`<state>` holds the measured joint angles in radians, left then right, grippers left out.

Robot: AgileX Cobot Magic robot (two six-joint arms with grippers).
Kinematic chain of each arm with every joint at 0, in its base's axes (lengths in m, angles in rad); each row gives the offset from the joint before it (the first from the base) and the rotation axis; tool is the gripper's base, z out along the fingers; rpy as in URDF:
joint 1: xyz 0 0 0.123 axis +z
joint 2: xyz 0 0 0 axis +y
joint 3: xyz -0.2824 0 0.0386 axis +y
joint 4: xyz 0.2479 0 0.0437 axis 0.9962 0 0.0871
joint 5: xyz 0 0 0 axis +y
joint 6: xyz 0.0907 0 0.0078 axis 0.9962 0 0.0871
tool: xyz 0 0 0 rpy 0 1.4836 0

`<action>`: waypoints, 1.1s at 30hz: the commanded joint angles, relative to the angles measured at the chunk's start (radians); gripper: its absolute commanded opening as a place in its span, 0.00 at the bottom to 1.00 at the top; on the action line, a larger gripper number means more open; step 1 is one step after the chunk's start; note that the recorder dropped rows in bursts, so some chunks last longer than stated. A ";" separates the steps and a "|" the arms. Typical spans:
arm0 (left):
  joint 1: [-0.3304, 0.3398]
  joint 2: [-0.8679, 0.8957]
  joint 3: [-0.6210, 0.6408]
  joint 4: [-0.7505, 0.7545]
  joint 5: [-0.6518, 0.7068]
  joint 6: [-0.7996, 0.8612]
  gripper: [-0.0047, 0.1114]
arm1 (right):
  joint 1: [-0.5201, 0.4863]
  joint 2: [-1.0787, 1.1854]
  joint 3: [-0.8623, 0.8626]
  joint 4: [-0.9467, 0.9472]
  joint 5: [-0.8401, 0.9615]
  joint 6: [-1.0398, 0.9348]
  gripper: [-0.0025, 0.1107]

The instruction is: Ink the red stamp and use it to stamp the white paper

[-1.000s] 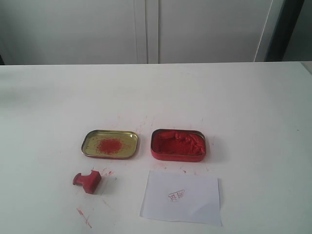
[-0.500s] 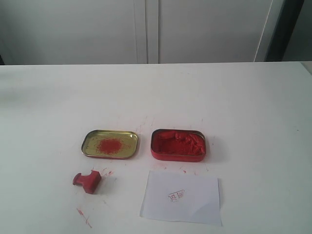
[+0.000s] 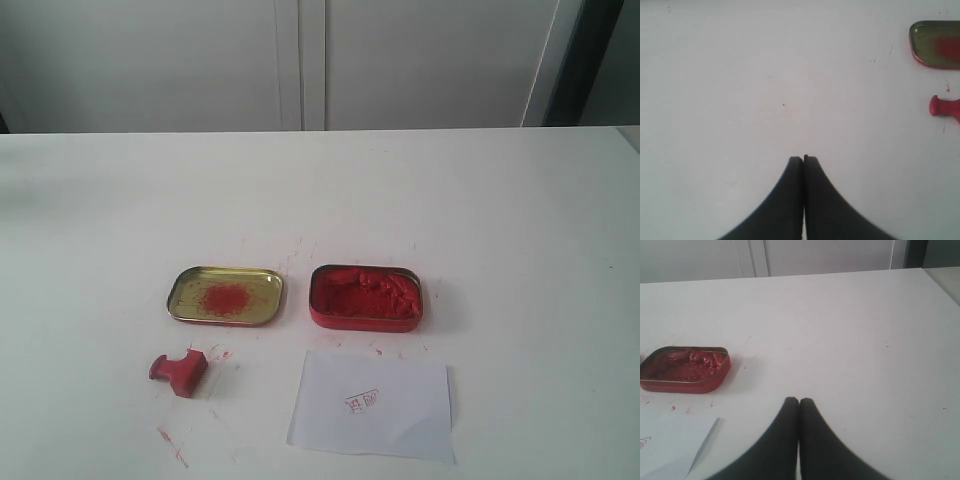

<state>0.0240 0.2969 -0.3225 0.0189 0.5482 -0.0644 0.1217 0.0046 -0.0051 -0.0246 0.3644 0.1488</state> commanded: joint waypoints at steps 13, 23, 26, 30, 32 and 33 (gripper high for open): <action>0.064 -0.215 0.124 0.012 -0.083 0.012 0.04 | -0.004 -0.005 0.005 -0.002 -0.014 0.005 0.02; 0.062 -0.297 0.175 0.012 -0.120 0.012 0.04 | -0.004 -0.005 0.005 -0.002 -0.014 0.005 0.02; 0.062 -0.297 0.222 0.008 -0.130 0.009 0.04 | -0.004 -0.005 0.005 -0.002 -0.014 0.005 0.02; 0.062 -0.297 0.278 -0.008 -0.167 0.009 0.04 | -0.004 -0.005 0.005 -0.002 -0.014 0.005 0.02; 0.062 -0.297 0.300 -0.010 -0.180 0.009 0.04 | -0.004 -0.005 0.005 -0.002 -0.014 0.005 0.02; 0.062 -0.297 0.310 -0.010 -0.181 0.009 0.04 | -0.004 -0.005 0.005 -0.002 -0.014 0.005 0.02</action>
<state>0.0836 0.0038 -0.0371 0.0200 0.3879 -0.0549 0.1217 0.0046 -0.0051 -0.0246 0.3644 0.1488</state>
